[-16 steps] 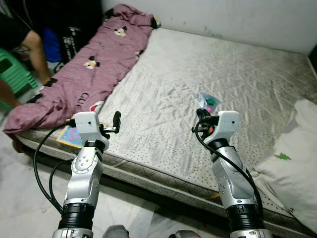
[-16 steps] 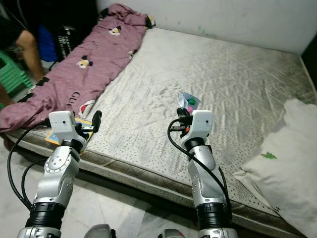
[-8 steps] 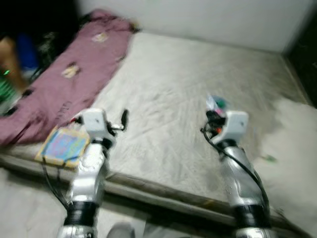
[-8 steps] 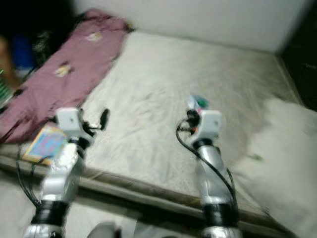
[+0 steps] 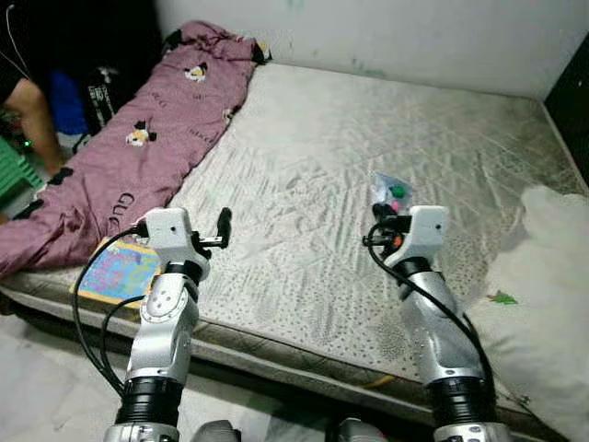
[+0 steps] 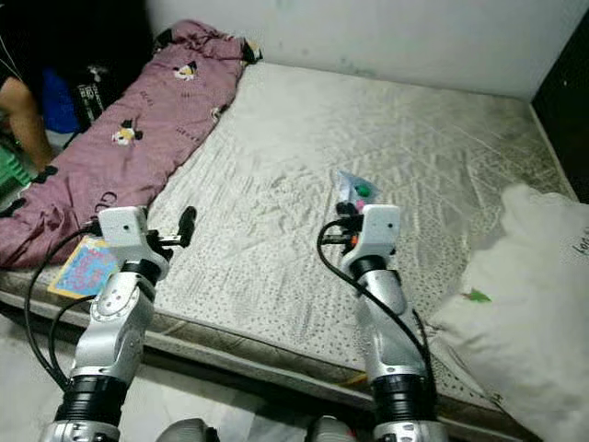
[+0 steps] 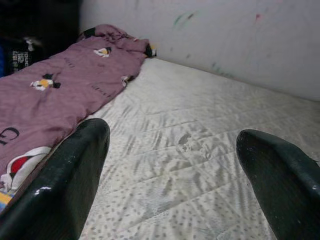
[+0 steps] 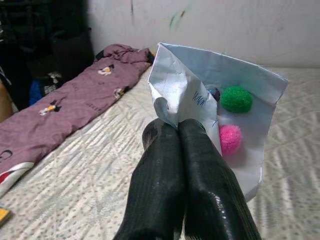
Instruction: Clean up the room
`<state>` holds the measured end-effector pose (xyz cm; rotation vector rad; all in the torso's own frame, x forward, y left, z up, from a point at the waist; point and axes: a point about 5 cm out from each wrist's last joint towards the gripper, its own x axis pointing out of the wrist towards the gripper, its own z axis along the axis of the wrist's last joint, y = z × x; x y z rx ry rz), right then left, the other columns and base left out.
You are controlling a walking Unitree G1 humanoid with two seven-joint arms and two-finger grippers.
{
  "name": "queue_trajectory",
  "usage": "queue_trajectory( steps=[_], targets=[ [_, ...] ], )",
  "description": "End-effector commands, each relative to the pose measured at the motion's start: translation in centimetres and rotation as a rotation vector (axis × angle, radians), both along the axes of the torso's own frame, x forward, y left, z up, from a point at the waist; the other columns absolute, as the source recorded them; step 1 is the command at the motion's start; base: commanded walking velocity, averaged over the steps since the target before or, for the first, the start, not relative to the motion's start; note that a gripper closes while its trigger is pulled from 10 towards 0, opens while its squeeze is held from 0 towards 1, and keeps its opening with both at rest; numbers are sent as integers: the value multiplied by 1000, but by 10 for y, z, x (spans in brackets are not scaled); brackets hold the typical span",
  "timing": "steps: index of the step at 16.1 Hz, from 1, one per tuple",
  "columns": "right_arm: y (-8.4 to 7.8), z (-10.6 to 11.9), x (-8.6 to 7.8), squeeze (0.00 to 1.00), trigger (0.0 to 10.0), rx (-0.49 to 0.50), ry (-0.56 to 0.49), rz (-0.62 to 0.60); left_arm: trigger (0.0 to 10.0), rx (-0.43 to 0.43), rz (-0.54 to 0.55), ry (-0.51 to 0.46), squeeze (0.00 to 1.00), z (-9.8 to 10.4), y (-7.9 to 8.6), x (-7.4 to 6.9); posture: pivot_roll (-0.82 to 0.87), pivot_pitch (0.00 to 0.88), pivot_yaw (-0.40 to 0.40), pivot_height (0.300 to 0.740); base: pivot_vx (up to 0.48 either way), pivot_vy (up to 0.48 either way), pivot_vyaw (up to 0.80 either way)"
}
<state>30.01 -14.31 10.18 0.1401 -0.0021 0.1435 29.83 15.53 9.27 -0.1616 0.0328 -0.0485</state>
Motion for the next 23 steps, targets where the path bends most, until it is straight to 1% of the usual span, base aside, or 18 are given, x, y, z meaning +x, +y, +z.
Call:
queue_trajectory(
  steps=[1,2,11,14,17,21,23],
  targets=[
    [4,-2,0,0,10000,6,11,10,10000,1,0,-2,0,2,3,1,18,9,-14,740,0,480,-681],
    [4,-2,0,0,10000,6,11,11,10000,-1,-2,-2,0,2,3,1,18,9,-14,740,0,480,-631],
    [6,-5,1,0,10000,-6,27,39,10000,-17,-6,-13,0,2,1,2,15,0,-21,740,0,480,0],
    [6,-5,1,0,10000,-7,31,42,10000,-23,1,-19,0,3,1,2,14,3,-22,740,0,0,0],
    [7,-5,1,0,10000,-4,35,41,10000,-37,-15,-31,0,5,1,1,14,10,-22,740,0,0,0],
    [8,-6,2,0,10000,-2,37,41,10000,-45,-30,-42,0,6,0,0,12,13,-20,740,366,0,-705],
    [7,-6,2,0,10000,-1,37,40,10000,-45,-34,-42,0,6,0,1,12,14,-19,740,439,0,-269]
  ],
)
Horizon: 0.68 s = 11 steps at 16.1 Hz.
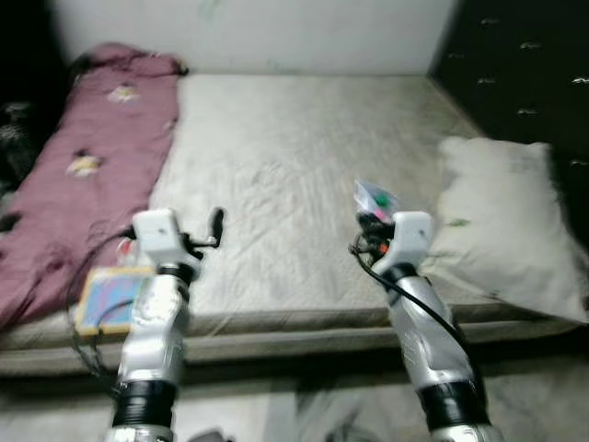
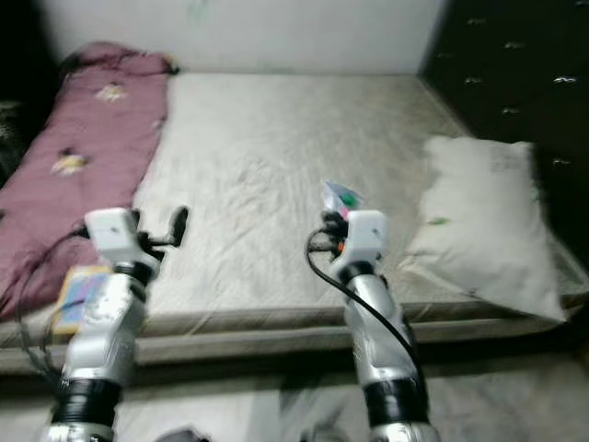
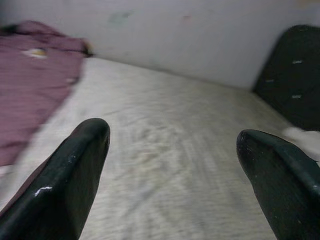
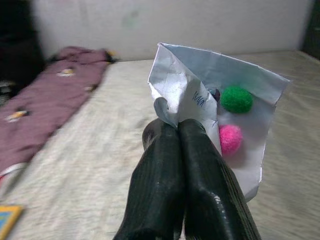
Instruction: Clean up the room
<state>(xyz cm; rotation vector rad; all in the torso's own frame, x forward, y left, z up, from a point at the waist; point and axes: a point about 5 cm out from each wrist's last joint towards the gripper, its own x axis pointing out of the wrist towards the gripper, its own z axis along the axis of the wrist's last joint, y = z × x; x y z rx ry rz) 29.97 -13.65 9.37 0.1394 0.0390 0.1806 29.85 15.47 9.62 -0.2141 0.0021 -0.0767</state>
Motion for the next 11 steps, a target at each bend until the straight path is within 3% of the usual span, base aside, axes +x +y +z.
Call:
queue_trajectory(
  steps=[1,4,10,11],
  targets=[
    [1,2,2,0,10000,2,-2,0,10000,7,-10,-11,0,3,1,0,12,14,-19,740,450,0,0],
    [1,3,2,0,10000,2,-3,0,10000,7,-6,-8,0,2,1,0,12,14,-19,740,418,0,0],
    [0,3,3,0,10000,4,-2,-4,10000,6,2,4,0,0,0,1,12,17,-20,740,0,0,0],
    [0,3,3,0,10000,5,-3,-4,10000,4,-1,2,0,1,0,1,11,17,-20,740,0,390,0]
  ],
)
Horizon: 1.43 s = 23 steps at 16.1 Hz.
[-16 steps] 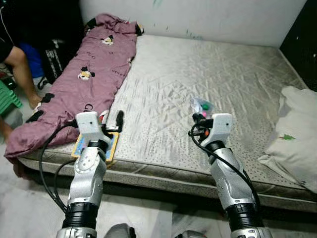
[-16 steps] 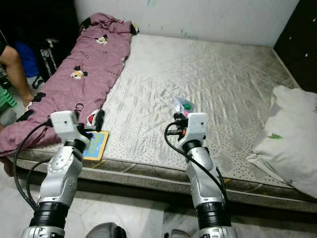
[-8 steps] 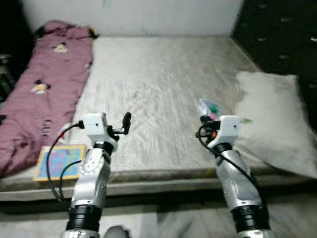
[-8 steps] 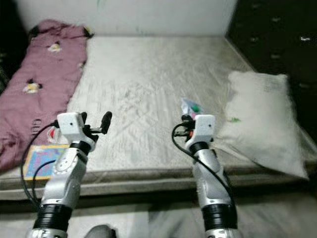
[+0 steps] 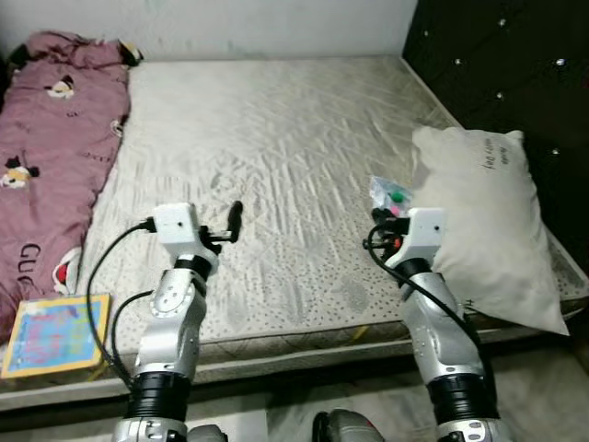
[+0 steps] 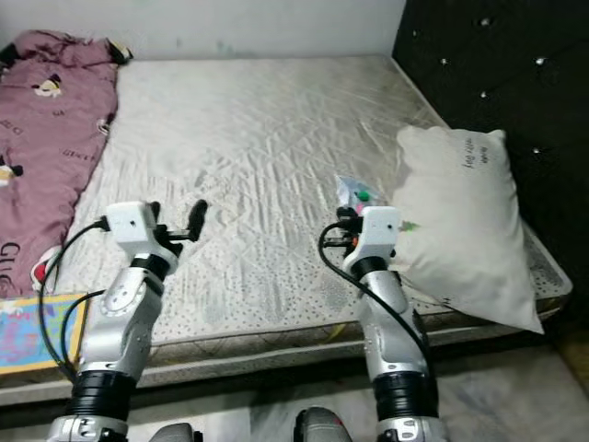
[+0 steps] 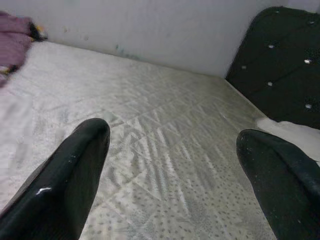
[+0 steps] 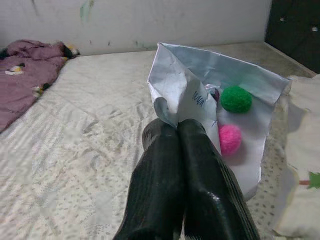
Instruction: Clean up the room
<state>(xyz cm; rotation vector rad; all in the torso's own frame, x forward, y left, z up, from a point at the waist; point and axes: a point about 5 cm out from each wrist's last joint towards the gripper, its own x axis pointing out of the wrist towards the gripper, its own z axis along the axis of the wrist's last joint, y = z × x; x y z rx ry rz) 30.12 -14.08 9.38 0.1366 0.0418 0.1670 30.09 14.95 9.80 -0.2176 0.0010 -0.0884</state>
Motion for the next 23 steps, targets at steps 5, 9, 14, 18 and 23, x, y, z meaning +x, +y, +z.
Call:
queue_trajectory(
  steps=[5,9,14,18,23],
  targets=[
    [4,3,1,0,10000,11,-12,11,10000,3,5,6,0,-1,4,-1,11,17,-19,740,0,476,0],
    [5,3,1,0,10000,0,-12,20,10000,3,5,7,0,-1,4,-1,10,12,-20,740,0,476,0],
    [6,2,1,0,10000,-6,-8,29,10000,3,19,2,0,-1,4,-1,9,5,-23,740,0,381,0],
    [6,2,0,0,10000,-10,-9,36,10000,3,1,-5,0,-1,2,-2,9,2,-23,740,0,0,0],
    [6,3,0,0,10000,1,-19,29,10000,4,38,17,0,-4,8,-2,9,0,-19,740,0,0,0]
  ],
)
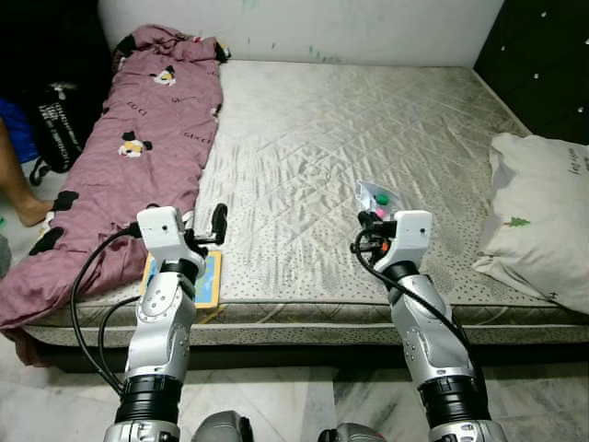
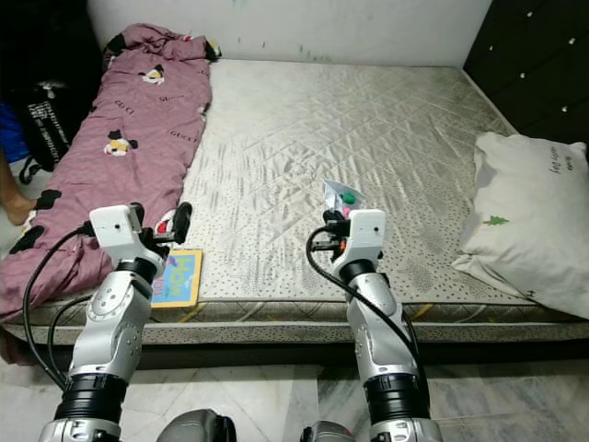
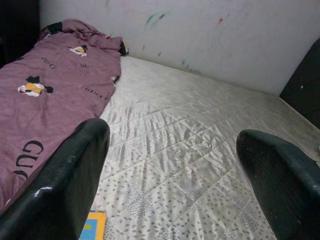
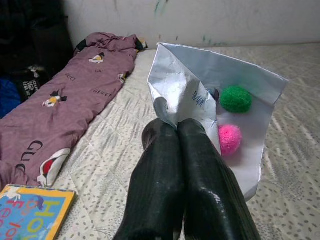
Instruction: Clean up the room
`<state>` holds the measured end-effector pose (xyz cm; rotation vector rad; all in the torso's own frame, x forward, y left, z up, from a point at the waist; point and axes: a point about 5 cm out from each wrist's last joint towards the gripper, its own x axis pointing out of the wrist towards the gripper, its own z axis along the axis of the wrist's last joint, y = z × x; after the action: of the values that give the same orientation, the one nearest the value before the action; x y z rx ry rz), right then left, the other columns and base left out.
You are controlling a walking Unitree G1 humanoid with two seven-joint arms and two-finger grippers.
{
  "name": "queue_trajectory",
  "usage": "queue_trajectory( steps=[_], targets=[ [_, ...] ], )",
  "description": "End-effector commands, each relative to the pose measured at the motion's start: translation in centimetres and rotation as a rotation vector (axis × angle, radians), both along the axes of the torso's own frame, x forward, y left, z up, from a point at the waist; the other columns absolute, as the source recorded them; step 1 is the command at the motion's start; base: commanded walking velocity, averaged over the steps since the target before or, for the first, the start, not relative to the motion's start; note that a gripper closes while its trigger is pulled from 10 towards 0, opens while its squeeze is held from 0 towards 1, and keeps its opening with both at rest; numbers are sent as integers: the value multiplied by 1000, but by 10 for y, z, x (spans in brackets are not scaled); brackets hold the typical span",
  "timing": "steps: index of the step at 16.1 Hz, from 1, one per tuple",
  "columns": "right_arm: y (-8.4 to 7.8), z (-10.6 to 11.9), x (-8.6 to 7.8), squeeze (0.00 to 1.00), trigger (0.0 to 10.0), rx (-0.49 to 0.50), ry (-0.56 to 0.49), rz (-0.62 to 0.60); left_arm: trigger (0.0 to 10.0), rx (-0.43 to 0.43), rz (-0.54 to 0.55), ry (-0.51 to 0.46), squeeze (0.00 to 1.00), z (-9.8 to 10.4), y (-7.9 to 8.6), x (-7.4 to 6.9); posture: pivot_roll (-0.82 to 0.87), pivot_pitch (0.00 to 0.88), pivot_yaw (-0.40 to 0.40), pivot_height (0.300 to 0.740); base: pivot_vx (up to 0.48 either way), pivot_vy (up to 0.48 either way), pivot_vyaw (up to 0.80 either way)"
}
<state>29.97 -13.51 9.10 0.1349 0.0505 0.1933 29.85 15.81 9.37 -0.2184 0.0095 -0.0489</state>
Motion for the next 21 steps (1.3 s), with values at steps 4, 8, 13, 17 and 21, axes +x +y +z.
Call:
queue_trajectory(
  steps=[4,8,13,17,21],
  targets=[
    [0,6,2,0,10000,1,-27,-2,10000,11,-38,-25,0,5,-5,1,8,8,-18,740,65,0,0],
    [1,6,3,0,10000,5,-25,-1,10000,9,-36,-26,0,5,-4,1,10,13,-20,740,281,0,0],
    [0,6,3,0,10000,8,-25,-8,10000,10,-41,-23,0,5,-4,1,8,14,-18,740,279,0,0],
    [0,6,3,0,10000,10,-23,-11,10000,11,-43,-21,0,4,-4,1,7,15,-16,740,281,0,0],
    [-1,6,3,0,10000,8,-24,-13,10000,13,-20,3,0,2,-2,2,8,15,-17,740,142,0,0]
  ],
)
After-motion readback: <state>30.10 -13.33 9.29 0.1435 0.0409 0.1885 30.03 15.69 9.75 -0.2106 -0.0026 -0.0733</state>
